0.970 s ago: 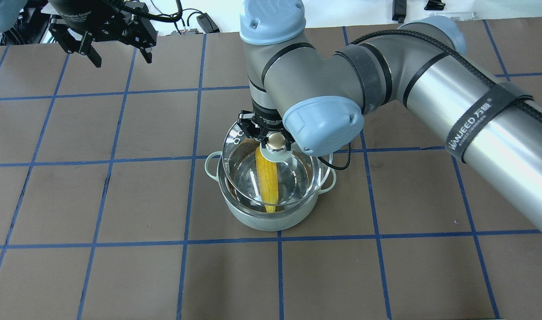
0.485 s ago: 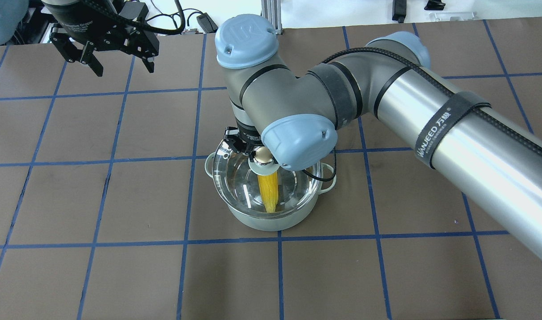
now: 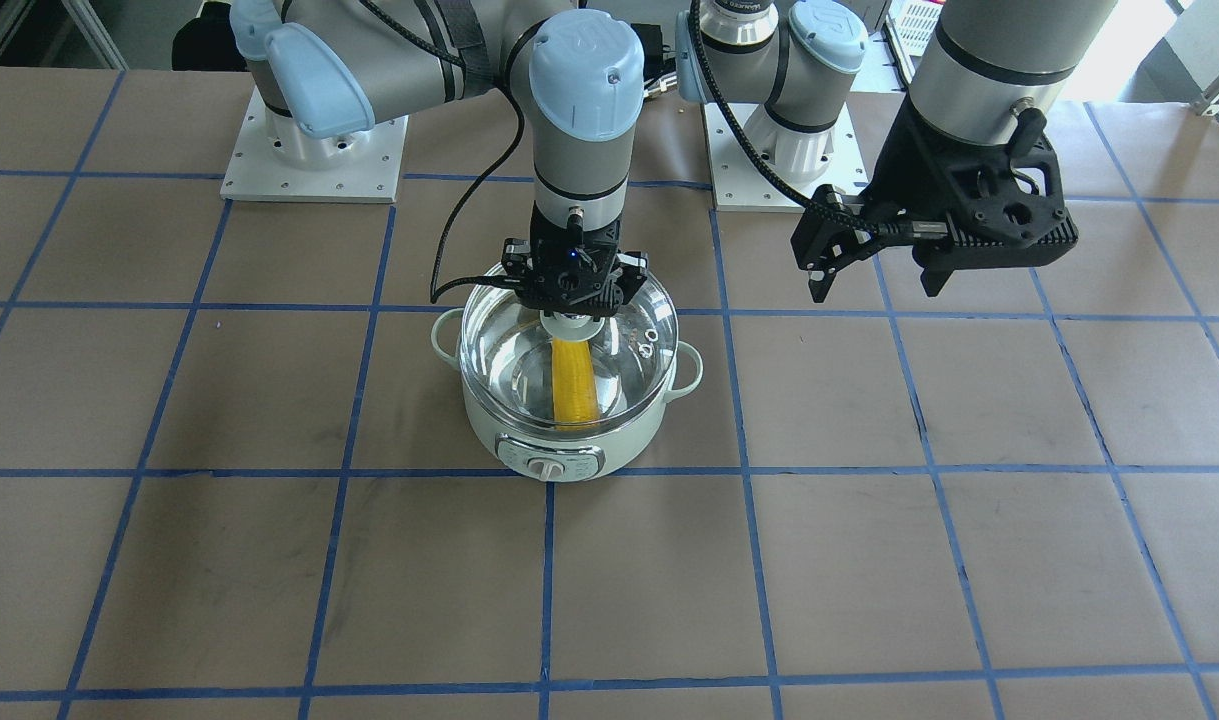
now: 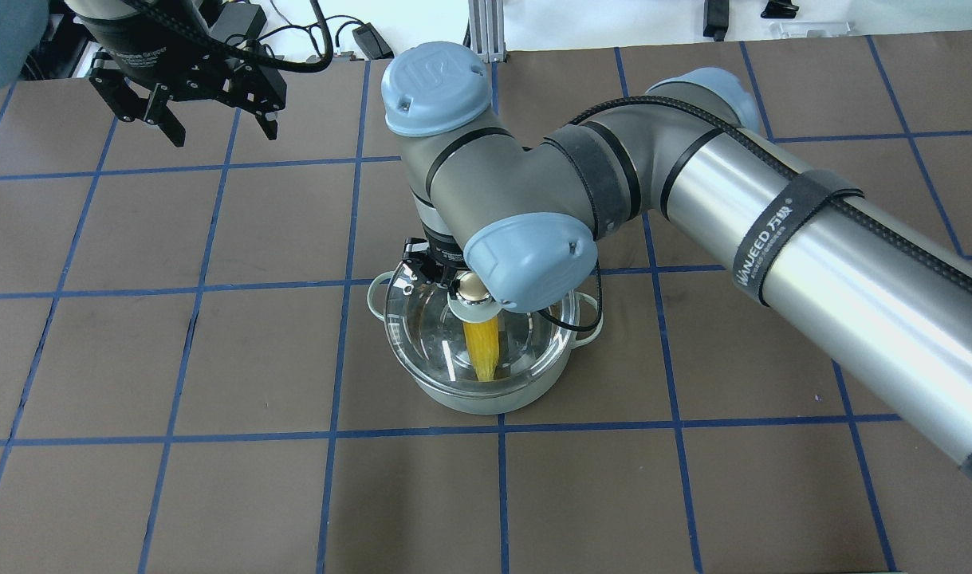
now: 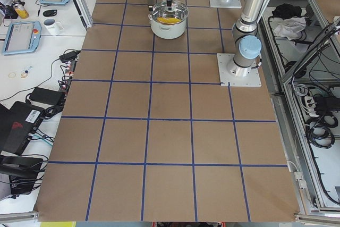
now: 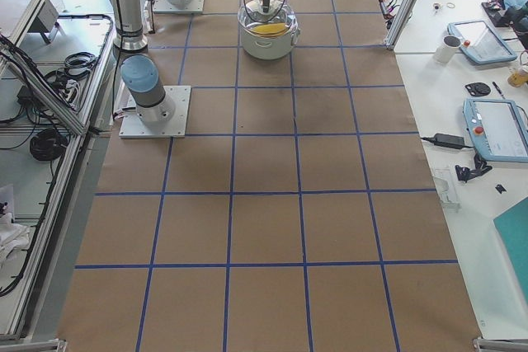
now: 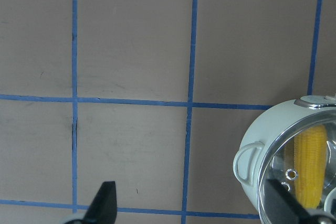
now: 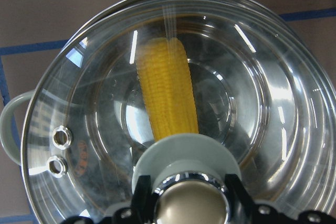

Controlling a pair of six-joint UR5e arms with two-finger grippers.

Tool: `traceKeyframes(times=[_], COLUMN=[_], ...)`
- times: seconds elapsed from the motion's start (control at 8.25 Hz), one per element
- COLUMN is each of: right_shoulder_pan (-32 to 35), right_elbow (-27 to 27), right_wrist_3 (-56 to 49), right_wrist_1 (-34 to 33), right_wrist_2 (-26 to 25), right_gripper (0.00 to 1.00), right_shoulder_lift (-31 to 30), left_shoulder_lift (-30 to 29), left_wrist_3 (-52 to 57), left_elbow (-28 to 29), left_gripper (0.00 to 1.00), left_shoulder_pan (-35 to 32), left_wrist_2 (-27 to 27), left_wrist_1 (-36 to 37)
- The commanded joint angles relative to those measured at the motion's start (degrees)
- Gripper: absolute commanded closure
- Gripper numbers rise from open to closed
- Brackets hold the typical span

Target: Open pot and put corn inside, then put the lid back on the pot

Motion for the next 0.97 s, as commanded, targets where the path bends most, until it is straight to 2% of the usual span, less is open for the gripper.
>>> traceKeyframes(times=[0.0, 0.24, 0.85], right_shoulder_pan=[0.0, -0.1, 0.0], right_elbow=[0.1, 0.1, 0.1], right_wrist_3=[-0.1, -0.3, 0.0], right_wrist_1=[-0.1, -0.2, -2.0], right_wrist_2=[-0.6, -2.0, -1.4], right_gripper=[1.0, 1.0, 1.0], right_shoulder_lift=[0.1, 0.6, 0.7], left_shoulder_lift=[-0.5, -0.4, 0.0], left_wrist_3=[-0.2, -0.1, -0.1], left_elbow=[-0.1, -0.1, -1.8], left_gripper=[0.0, 0.0, 0.0], left_shoulder_pan=[0.0, 0.0, 0.0], left_wrist_2=[-0.3, -0.2, 0.0], left_wrist_1=[-0.1, -0.1, -0.1])
